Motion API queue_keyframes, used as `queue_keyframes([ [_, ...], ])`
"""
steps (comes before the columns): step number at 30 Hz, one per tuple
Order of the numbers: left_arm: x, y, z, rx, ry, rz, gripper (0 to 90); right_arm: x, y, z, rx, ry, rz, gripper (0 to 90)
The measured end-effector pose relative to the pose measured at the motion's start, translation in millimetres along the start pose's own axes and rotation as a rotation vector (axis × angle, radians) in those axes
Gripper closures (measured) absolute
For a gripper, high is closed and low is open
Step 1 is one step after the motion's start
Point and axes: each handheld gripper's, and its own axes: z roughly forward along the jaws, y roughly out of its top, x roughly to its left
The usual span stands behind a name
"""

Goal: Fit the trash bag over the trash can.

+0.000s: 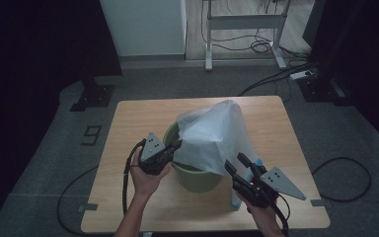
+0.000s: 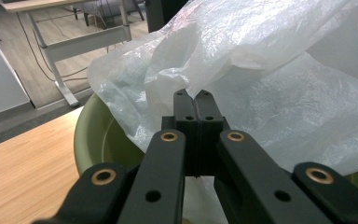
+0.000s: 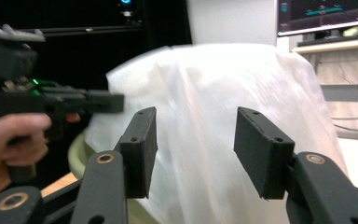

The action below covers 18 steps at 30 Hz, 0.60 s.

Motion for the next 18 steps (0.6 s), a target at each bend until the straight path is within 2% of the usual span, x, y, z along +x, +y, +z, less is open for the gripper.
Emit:
queue_keyframes([
  [1,0.5,-0.2,0.3,0.001,0.0,-0.001,90.0,-1.8,-9.3,-3.3,0.008,-0.011,0.0,48.2],
  [2,0.5,-0.2,0.3,0.001,0.0,-0.001,90.0,-1.8,-9.3,-3.3,0.008,-0.011,0.0,48.2],
  [3,0.7,-0.7,0.2,0.002,0.0,-0.002,90.0,-2.5,-20.1,-6.1,0.021,-0.022,-0.003,48.1],
  [5,1.0,-1.2,-0.2,0.001,0.0,-0.004,90.0,-3.9,-31.2,-7.9,0.044,-0.028,0.0,47.9],
  [6,1.0,-1.2,-0.2,0.001,0.0,-0.004,90.0,-3.9,-31.2,-7.9,0.044,-0.028,0.0,47.9],
  [7,1.6,-1.7,-0.6,0.002,0.0,-0.006,90.0,-5.5,-41.3,-9.5,0.064,-0.034,0.001,47.5],
  [8,1.6,-1.7,-0.6,0.002,0.0,-0.006,90.0,-5.5,-41.3,-9.5,0.064,-0.034,0.001,47.5],
  [9,1.9,-2.0,-0.8,0.003,0.001,-0.008,90.0,-6.9,-50.1,-11.0,0.08,-0.041,0.002,46.9],
  [14,2.7,-2.5,-0.9,0.004,0.001,-0.011,90.0,-5.7,-64.5,-11.7,0.12,-0.047,-0.016,45.4],
  [18,2.4,-2.0,-1.3,-0.001,0.003,-0.011,90.0,-2.8,-75.1,-8.6,0.151,-0.076,-0.045,45.2],
])
